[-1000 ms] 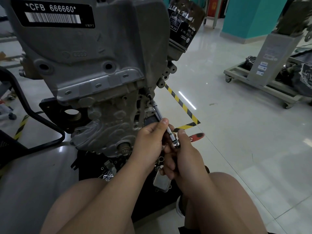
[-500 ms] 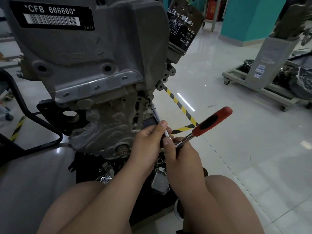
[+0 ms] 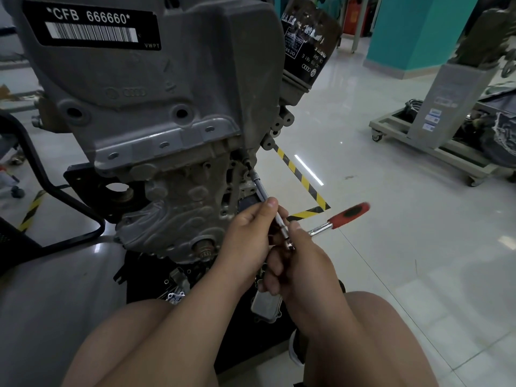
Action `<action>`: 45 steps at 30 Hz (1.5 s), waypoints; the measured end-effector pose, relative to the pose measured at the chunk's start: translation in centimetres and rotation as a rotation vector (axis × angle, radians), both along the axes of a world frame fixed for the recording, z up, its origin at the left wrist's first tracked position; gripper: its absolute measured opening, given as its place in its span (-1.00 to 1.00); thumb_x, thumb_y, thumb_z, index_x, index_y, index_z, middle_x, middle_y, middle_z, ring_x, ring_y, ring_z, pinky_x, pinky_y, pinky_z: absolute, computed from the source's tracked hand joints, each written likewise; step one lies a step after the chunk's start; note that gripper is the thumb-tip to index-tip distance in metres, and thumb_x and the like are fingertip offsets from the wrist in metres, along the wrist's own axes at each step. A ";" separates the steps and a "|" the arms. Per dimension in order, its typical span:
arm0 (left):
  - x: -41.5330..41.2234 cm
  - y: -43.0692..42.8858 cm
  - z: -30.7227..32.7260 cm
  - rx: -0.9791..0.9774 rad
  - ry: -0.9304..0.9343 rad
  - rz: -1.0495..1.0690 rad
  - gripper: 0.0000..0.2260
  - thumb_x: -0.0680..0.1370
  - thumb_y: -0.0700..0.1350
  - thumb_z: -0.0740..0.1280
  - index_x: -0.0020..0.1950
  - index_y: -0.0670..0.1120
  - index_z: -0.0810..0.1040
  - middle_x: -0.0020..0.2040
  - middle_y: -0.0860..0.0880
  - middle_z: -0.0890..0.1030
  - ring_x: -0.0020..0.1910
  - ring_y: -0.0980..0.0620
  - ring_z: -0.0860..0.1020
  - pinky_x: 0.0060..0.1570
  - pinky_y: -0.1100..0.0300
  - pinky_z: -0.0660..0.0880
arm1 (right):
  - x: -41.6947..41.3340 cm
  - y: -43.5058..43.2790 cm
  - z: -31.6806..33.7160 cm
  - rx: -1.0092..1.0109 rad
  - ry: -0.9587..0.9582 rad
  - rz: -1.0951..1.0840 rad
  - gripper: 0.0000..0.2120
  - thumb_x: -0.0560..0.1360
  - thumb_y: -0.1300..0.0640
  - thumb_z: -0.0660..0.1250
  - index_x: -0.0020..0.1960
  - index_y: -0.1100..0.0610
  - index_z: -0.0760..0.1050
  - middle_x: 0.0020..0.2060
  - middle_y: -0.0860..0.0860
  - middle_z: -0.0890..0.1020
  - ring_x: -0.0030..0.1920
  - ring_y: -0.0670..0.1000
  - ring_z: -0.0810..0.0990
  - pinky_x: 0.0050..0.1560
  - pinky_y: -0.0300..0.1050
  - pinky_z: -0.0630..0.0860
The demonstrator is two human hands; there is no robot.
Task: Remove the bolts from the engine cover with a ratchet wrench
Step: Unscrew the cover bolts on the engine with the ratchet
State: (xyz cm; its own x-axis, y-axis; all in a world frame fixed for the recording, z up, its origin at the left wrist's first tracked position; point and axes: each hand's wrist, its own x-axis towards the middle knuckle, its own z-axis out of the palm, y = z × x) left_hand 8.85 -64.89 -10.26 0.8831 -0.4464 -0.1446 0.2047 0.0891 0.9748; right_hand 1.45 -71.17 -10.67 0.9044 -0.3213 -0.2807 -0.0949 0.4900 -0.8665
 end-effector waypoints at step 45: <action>-0.1 1.6 2.0 -0.043 0.019 -0.062 -0.68 0.61 0.01 0.25 -0.28 0.02 0.66 -0.41 -0.01 0.56 -0.52 0.07 0.45 -0.53 0.27 0.39 | -1.2 1.3 1.8 -0.364 0.038 -0.254 -0.72 0.55 -0.04 0.33 -0.24 0.10 0.60 -0.41 0.03 0.64 -0.49 -0.03 0.54 -0.42 -0.17 0.47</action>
